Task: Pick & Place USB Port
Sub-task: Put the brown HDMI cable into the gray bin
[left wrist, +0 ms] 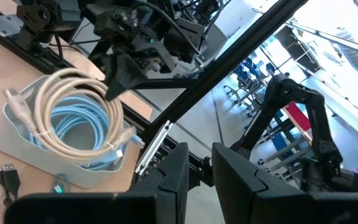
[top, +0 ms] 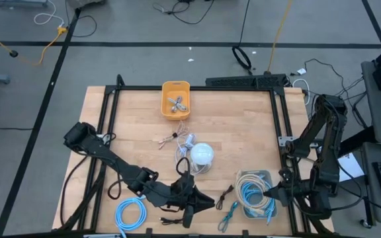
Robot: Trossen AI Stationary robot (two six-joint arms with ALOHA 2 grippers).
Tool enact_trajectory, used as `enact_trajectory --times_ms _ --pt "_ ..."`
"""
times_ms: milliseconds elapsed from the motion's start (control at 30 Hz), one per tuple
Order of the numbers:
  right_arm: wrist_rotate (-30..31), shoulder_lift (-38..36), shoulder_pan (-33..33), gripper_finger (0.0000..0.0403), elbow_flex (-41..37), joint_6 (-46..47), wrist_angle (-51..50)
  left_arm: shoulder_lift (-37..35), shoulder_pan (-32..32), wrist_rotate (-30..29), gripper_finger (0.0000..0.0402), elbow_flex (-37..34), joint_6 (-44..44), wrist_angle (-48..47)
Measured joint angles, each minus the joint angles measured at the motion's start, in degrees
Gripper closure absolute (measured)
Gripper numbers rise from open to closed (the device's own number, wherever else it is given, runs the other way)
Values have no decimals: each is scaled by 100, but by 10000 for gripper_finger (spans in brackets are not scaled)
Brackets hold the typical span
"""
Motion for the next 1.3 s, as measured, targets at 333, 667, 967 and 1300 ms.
enact_trajectory --times_ms 333,667,967,1300 --pt "-306 -140 145 374 0 -15 -198 0 26 0 328 0 -83 -139" --pt "-541 -146 199 374 0 -17 -136 -1 37 0 328 0 -79 -140" --pt "-903 -166 175 374 0 -23 -367 -1 66 0 328 0 -93 -227" --pt "-1447 -166 -41 320 4 -107 -676 0 81 0 328 0 -126 -220"
